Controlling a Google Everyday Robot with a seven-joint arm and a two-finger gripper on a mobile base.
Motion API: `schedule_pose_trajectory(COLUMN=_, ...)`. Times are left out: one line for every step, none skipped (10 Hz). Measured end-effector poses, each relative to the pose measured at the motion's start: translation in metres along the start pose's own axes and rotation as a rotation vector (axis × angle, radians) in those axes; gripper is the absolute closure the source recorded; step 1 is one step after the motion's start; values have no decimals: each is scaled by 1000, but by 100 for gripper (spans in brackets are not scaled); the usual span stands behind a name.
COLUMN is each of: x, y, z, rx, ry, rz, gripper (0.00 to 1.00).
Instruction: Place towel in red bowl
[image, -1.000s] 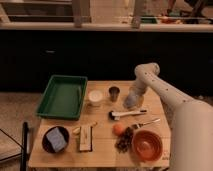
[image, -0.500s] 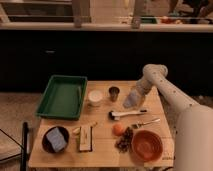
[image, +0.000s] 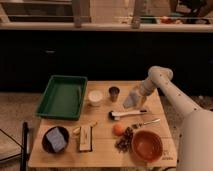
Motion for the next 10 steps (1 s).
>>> schedule_pose_trajectory(x=-2, y=0, z=1, rx=14, ry=-1, rz=10, gripper=20)
schedule_pose_trajectory(x=-2, y=2, z=2, rx=24, ry=-2, rz=22, gripper=20)
schedule_pose_trajectory(x=-3, y=2, z=3, rx=30, ry=-3, rz=28, gripper=20)
schedule_pose_trajectory(x=-5, y=1, z=5, rx=33, ry=-4, rz=30, gripper=20)
schedule_pose_trajectory(x=-9, y=0, z=8, rx=31, ry=-7, rz=31, gripper=20)
schedule_pose_trajectory(x=-11, y=-1, z=11, rx=30, ry=-11, rz=33, gripper=20)
schedule_pose_trajectory(x=-11, y=-2, z=13, rx=24, ry=-12, rz=36, gripper=20)
schedule_pose_trajectory(x=-10, y=-3, z=15, rx=23, ry=-14, rz=39, gripper=20)
schedule_pose_trajectory(x=-10, y=-4, z=18, rx=21, ry=-15, rz=43, gripper=20)
schedule_pose_trajectory(x=-10, y=-7, z=21, rx=19, ry=-16, rz=49, gripper=20)
